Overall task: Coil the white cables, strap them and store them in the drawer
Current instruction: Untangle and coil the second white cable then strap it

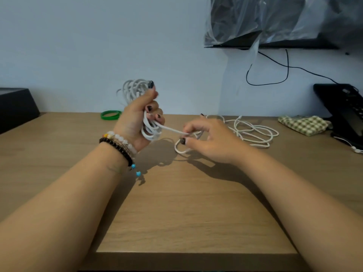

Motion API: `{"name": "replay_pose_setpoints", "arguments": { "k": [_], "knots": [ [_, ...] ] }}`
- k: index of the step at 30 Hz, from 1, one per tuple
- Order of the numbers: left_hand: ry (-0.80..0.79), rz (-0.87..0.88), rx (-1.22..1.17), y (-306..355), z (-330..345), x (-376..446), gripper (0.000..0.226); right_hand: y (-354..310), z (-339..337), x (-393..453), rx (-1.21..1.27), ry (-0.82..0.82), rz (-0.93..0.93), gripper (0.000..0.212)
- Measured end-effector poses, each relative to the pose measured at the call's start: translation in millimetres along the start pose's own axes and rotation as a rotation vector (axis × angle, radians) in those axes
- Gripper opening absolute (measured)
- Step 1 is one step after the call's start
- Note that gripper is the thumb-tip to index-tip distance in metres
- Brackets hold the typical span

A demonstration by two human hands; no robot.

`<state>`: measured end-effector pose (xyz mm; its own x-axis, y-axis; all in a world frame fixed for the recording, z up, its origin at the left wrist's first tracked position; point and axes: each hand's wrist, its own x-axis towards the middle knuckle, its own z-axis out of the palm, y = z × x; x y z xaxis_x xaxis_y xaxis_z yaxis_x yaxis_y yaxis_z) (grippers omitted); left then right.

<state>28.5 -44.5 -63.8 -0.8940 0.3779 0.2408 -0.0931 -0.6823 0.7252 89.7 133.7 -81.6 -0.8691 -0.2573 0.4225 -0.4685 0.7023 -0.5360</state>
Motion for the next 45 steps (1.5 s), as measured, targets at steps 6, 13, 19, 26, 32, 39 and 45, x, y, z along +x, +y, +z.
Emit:
{"name": "replay_pose_setpoints", "arguments": {
  "k": [6,13,19,26,32,39,45],
  "knots": [
    [0.411,0.142,0.014,25,-30,13,0.025,21,-27,1,0.345,0.215,0.197,0.021],
    [0.14,0.04,0.539,-12,-1,-1,0.023,34,-14,5,0.114,0.039,0.245,0.023],
    [-0.008,-0.065,0.563,-25,5,-6,0.027,39,-13,7,-0.173,0.02,0.241,0.024],
    [0.107,-0.017,0.494,-24,-1,0,0.011,20,-17,2,0.168,0.099,0.192,0.024],
    [-0.008,-0.197,0.544,-23,0,-1,0.034,11,-28,-2,0.369,0.118,0.126,0.021],
    [-0.049,-0.216,0.428,-26,3,-3,0.025,9,-26,-4,0.393,0.138,0.095,0.026],
    [-0.085,-0.198,0.485,-25,0,-4,0.026,15,-22,-2,0.365,0.202,0.069,0.021]
  ]
}}
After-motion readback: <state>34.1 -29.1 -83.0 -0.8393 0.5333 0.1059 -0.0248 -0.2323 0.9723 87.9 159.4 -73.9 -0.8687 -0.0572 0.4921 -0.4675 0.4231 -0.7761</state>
